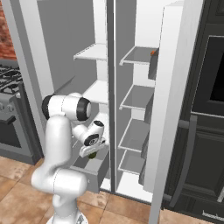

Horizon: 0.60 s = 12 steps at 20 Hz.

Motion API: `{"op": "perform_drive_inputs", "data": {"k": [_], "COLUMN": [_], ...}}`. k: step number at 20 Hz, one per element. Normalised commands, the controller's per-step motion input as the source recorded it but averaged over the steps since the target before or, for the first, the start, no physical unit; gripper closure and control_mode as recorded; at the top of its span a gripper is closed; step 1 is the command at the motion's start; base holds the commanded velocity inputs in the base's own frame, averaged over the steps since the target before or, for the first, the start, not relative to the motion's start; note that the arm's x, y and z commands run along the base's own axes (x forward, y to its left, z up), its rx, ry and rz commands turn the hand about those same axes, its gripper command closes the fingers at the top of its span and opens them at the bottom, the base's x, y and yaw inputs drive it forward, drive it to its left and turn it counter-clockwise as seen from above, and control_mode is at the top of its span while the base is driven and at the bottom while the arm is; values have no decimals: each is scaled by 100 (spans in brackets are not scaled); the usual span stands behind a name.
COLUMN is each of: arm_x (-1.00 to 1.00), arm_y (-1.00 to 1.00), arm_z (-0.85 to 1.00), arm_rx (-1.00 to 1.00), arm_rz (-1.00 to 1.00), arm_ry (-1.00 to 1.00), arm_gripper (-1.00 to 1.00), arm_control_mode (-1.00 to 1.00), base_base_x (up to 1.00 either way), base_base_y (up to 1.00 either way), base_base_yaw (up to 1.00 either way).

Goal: Take the lime and carrot from the fridge shelf and place them in the freezer drawer to begin freezing them.

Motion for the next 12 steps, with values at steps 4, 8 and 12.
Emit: {"op": "perform_drive_inputs", "data": {"k": [4,8,12], "arm_x": [21,12,9], "arm_y": [-5,-21,-23], "arm_z": [-36,-29,-22], "arm_rx": [1,5,7], "arm_rz": [8,9,10], "arm_ry": [0,-1,-2], "arm_gripper": [100,100,100], "arm_control_mode": [-100,-100,-100], "base_base_x": [0,0,0], "base_base_y": [0,0,0], "base_base_yaw": [0,0,0]}}
